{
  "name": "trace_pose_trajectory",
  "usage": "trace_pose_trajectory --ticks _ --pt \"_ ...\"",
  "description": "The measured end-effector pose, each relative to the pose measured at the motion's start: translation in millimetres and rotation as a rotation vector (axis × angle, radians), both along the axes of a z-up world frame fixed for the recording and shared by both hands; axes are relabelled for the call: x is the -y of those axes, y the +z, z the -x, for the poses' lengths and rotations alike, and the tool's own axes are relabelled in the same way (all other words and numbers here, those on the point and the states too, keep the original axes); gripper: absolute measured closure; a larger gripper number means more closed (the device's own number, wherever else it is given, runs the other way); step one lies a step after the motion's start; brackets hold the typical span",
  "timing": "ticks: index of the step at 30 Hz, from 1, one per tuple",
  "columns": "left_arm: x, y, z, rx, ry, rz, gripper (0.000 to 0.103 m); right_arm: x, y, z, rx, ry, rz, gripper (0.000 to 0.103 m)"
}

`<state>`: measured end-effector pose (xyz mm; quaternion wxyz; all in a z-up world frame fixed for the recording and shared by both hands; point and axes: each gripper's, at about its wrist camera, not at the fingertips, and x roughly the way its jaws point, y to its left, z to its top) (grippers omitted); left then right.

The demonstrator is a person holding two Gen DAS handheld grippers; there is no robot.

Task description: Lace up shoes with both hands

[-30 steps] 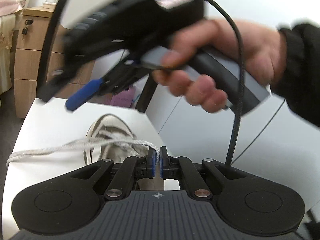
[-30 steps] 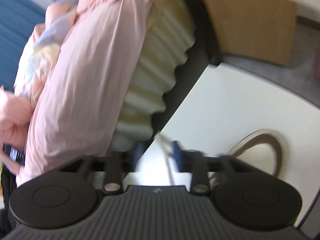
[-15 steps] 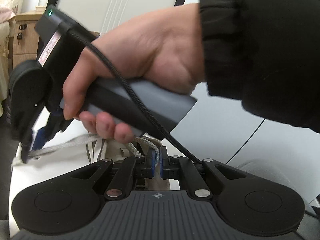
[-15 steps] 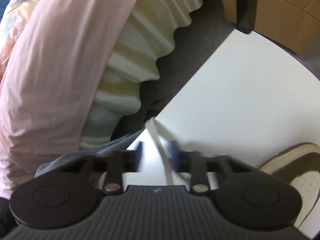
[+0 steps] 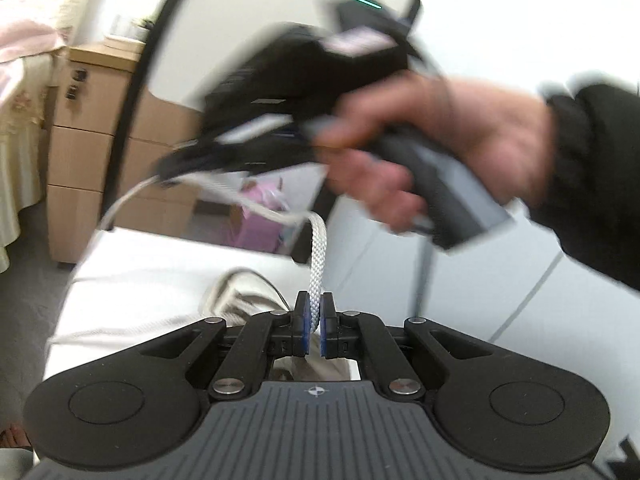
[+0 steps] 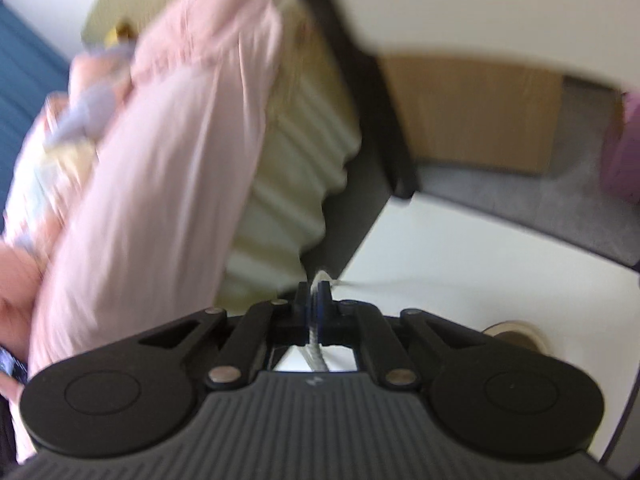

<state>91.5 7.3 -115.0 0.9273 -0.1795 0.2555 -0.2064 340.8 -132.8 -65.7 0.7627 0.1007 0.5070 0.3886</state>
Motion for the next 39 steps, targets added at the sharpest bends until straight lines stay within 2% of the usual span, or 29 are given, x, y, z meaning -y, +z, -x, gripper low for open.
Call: trace_pose_trajectory --ticks 2,4,6,9,11,14,16,17,18,22,24,28,31,33,39 --pt "-8.7 -0.9 -12.6 -0.002 0.067 0.030 0.099 27.2 17.4 4.8 0.032 -0.073 -0.077 0.099" --pt "-33.5 3.8 -7.5 -0.034 0.154 0.113 0.099 57.5 30.0 16.0 0.055 -0.160 -0.184 0.099" --pt "-52.3 -3.3 -16.6 -0.077 0.218 0.190 0.099 82.8 30.6 31.9 0.066 -0.237 -0.277 0.099" --pt "-72.8 -6.2 -19.6 -0.130 0.293 0.206 0.099 111.0 20.5 59.0 0.057 -0.327 -0.375 0.099" --pt "-74.4 -20.8 -36.0 -0.177 0.314 0.209 0.099 119.9 5.7 81.4 0.038 -0.379 -0.365 0.099" --pt "-75.9 -27.2 -43.7 -0.247 0.333 0.145 0.094 125.0 -18.9 115.6 0.028 -0.435 -0.325 0.099" --pt "-77.9 -26.8 -48.9 -0.291 0.325 0.121 0.080 128.6 -37.0 136.6 0.017 -0.467 -0.304 0.099" --pt "-80.5 -27.1 -47.6 -0.309 0.321 0.115 0.064 129.5 -45.9 144.4 0.010 -0.475 -0.296 0.099" --pt "-81.6 -32.1 -50.5 -0.324 0.325 0.103 0.053 130.0 -54.8 151.1 0.002 -0.479 -0.289 0.099" --pt "-86.0 -45.8 -56.5 -0.379 0.352 0.059 0.043 135.2 -76.2 171.4 0.022 -0.474 -0.265 0.099" --pt "-88.2 -49.2 -54.3 -0.394 0.354 0.060 0.030 134.3 -85.5 179.5 0.034 -0.464 -0.290 0.099" --pt "-84.8 -41.3 -41.9 -0.367 0.367 0.025 0.018 121.2 -96.6 184.3 0.044 -0.418 -0.297 0.097" --pt "-82.6 -41.6 -41.4 -0.368 0.334 0.036 0.014 121.7 -99.3 187.1 0.046 -0.401 -0.316 0.097" --pt "-79.6 -37.7 -37.7 -0.358 0.321 0.016 0.014 124.5 -99.8 185.9 0.043 -0.396 -0.333 0.097" --pt "-75.0 -16.1 -38.0 -0.329 0.263 0.007 0.014 127.4 -99.7 182.6 0.042 -0.367 -0.349 0.096"
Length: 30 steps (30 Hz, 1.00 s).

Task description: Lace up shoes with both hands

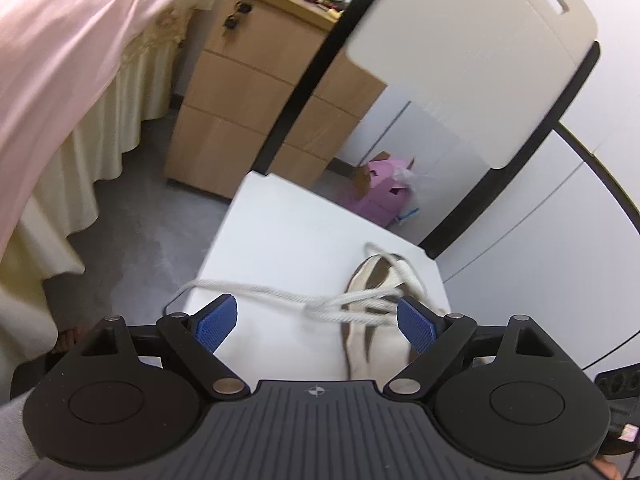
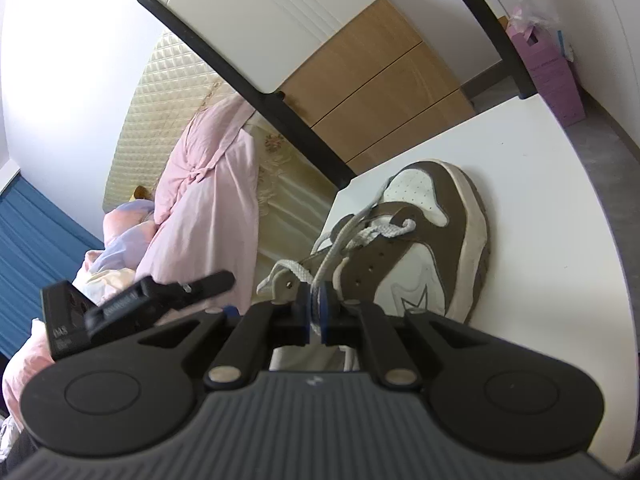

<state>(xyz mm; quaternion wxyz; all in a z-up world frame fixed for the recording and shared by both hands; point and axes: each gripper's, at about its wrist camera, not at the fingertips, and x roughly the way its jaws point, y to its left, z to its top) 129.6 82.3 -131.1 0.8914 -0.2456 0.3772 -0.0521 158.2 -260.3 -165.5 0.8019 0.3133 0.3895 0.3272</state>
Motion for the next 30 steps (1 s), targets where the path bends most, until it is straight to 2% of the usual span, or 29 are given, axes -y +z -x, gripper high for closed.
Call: trace_pose_trajectory --ticks 1,3,6,8,10,12,15,23,26,29,30 --pt "2.8 2.7 -4.9 -0.007 -0.011 0.001 0.015 -0.7 0.1 -0.5 0.002 0.008 0.003 0.096" --pt "13.1 5.4 -23.9 -0.048 -0.025 -0.002 0.025 -2.6 1.8 -0.8 0.015 0.023 0.012 0.096" --pt "30.1 4.9 -60.1 -0.098 -0.043 0.015 0.032 -1.6 2.9 1.8 0.029 0.021 0.027 0.096" --pt "42.2 2.2 -88.1 -0.123 -0.054 0.030 0.033 -0.6 1.7 1.2 0.025 0.027 0.020 0.096" --pt "53.3 -4.1 -117.5 -0.148 -0.056 0.036 0.033 -1.3 1.0 -0.3 0.028 0.036 0.023 0.096" --pt "61.2 -16.0 -147.6 -0.200 -0.050 0.041 0.042 -2.1 -0.5 -1.7 0.025 0.044 0.013 0.096" --pt "66.2 -34.4 -183.1 -0.274 -0.029 0.042 0.046 -4.9 -1.5 -0.9 0.021 0.064 0.005 0.096" --pt "63.3 -74.9 -223.1 -0.407 0.007 0.207 0.047 -10.3 -6.8 -8.8 -0.014 0.117 -0.013 0.096" --pt "67.7 -82.0 -230.5 -0.435 -0.025 0.246 0.051 -11.7 -8.9 -11.4 -0.030 0.133 -0.028 0.096" --pt "79.4 -86.6 -236.0 -0.466 -0.064 0.217 0.068 -12.5 -8.6 -15.6 -0.036 0.143 -0.069 0.096" --pt "83.0 -87.5 -237.9 -0.474 -0.073 0.206 0.079 -13.1 -7.7 -16.7 -0.033 0.142 -0.074 0.096"
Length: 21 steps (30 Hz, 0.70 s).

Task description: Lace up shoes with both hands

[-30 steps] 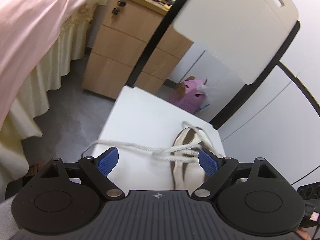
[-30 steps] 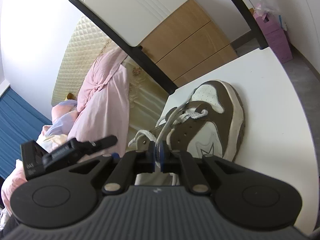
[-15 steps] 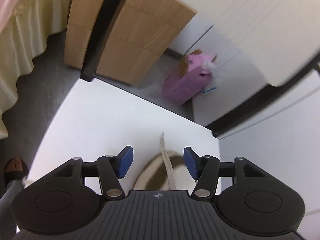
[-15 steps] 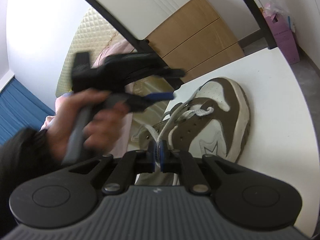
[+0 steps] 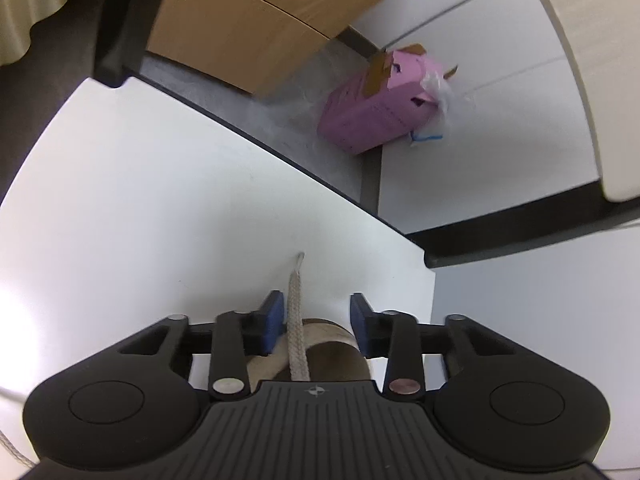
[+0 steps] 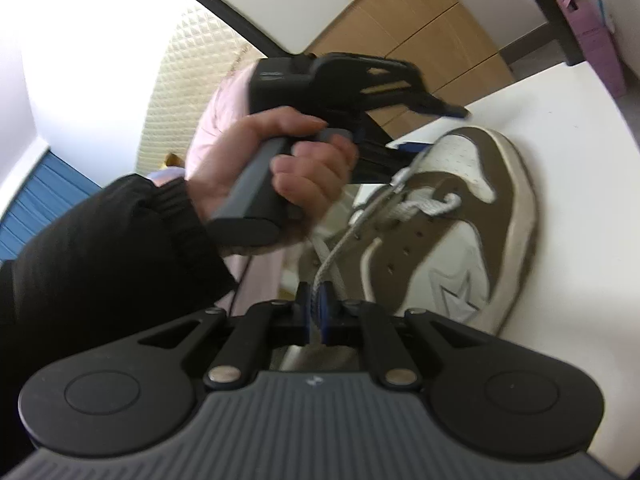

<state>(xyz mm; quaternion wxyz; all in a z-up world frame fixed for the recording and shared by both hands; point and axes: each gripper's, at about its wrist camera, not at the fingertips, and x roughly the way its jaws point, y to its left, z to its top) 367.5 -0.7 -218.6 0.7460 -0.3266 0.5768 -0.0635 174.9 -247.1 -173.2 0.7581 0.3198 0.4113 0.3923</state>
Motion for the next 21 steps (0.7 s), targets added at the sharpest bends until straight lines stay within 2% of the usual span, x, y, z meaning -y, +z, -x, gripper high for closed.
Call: trace_pose_trajectory --ticks 1,2,7,10,12,14,15,17,21 --pt "2.4 -0.3 -1.4 0.000 -0.009 -0.002 0.084 -0.6 0.9 -0.7 0.003 0.000 -0.002 0.096" --pt "2.6 -0.2 -1.3 0.006 -0.008 0.004 0.097 -1.0 1.3 -0.8 0.004 0.001 -0.005 0.096" --pt "-2.6 20.8 7.5 0.089 -0.005 -0.017 0.098 -0.9 4.2 -0.7 0.016 -0.002 -0.004 0.095" --pt "-8.7 45.3 22.9 0.184 -0.009 0.002 0.098 3.4 6.9 -1.3 0.032 -0.021 -0.024 0.092" --pt "-9.4 67.7 41.5 0.269 -0.046 -0.054 0.098 9.4 9.2 0.0 0.036 -0.042 -0.058 0.081" --pt "-5.8 87.2 64.7 0.367 -0.106 -0.130 0.098 17.1 12.3 2.2 0.046 -0.072 -0.096 0.052" --pt "-5.0 94.7 79.1 0.415 -0.125 -0.149 0.098 21.4 13.4 3.6 0.049 -0.092 -0.113 0.048" --pt "-7.0 105.5 108.4 0.479 -0.130 -0.172 0.098 30.1 15.2 6.8 0.054 -0.138 -0.144 0.043" --pt "-8.3 119.7 162.4 0.599 -0.141 -0.218 0.098 53.6 6.2 8.2 -0.001 -0.215 -0.373 0.040"
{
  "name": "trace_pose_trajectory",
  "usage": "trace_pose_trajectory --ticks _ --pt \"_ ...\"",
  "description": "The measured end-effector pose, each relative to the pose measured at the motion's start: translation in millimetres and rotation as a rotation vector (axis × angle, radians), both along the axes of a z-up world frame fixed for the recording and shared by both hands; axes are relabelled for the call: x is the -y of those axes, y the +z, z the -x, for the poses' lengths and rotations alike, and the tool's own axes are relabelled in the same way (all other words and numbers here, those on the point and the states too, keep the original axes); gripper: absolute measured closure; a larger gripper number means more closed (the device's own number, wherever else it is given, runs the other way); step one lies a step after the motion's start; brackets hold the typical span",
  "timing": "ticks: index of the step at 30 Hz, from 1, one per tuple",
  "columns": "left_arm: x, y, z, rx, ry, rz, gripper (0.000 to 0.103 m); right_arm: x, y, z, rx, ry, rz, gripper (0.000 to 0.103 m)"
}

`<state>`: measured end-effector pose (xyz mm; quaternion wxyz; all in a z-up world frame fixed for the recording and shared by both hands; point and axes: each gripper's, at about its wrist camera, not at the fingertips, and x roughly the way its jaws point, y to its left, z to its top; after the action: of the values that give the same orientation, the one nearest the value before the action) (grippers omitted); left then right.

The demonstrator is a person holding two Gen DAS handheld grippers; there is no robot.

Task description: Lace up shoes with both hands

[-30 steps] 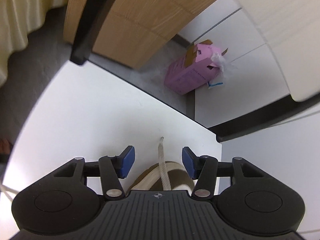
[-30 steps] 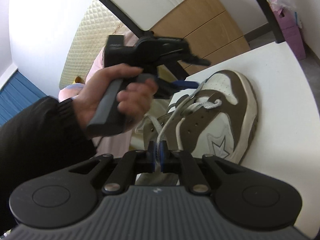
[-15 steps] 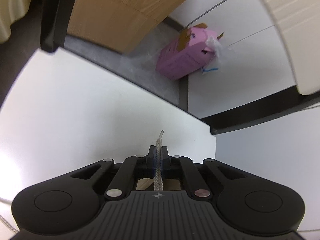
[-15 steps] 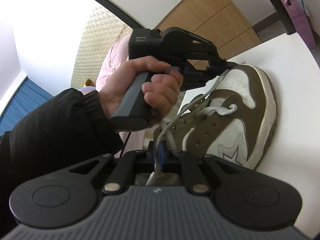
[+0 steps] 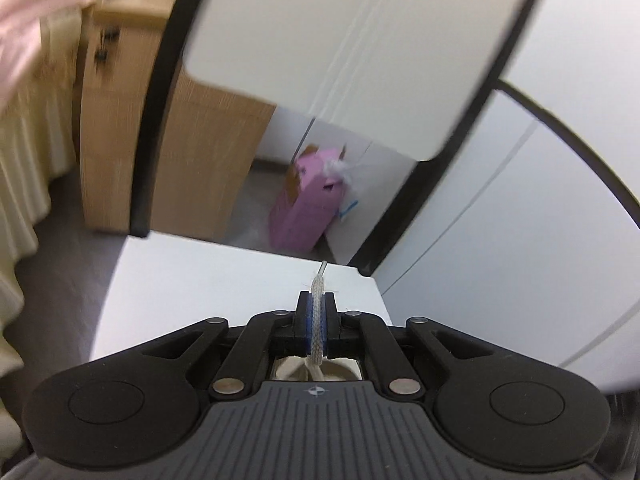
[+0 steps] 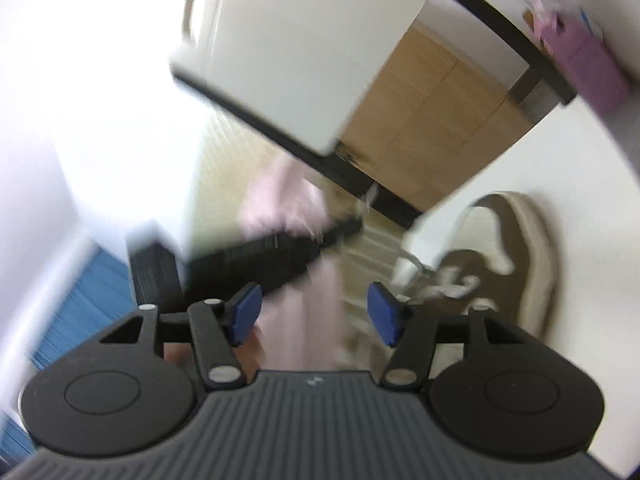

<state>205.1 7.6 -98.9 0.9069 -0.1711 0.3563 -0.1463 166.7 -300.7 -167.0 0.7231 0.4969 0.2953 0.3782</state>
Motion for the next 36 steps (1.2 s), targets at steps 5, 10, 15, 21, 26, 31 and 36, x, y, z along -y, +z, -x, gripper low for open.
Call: trace_pose_trajectory --ticks 5,10,15,21,26,31,36 --pt "-1.6 -9.8 51.8 0.118 -0.058 0.064 0.097 10.0 -8.3 -3.5 -0.052 -0.099 -0.090 0.038" --pt "2.8 -22.5 70.4 0.148 -0.149 0.081 0.097 -2.2 -16.1 -10.3 -0.074 -0.115 -0.091 0.045" --pt "2.7 -21.8 74.5 0.186 -0.197 0.104 0.097 2.6 -26.9 -13.7 -0.117 -0.164 -0.070 0.067" --pt "-8.7 -20.7 81.5 0.204 -0.198 0.141 0.097 -1.0 -32.7 -10.9 -0.138 -0.145 -0.104 0.077" --pt "-7.8 -22.1 86.4 0.202 -0.213 0.128 0.097 -8.8 -31.5 -12.6 -0.124 -0.115 -0.138 0.076" --pt "-6.4 -24.1 86.8 0.196 -0.229 0.124 0.097 -9.6 -28.6 -10.8 -0.116 -0.092 -0.150 0.076" --pt "-7.8 -24.4 88.8 0.204 -0.235 0.136 0.097 -12.5 -21.0 -8.0 -0.069 -0.076 -0.115 0.100"
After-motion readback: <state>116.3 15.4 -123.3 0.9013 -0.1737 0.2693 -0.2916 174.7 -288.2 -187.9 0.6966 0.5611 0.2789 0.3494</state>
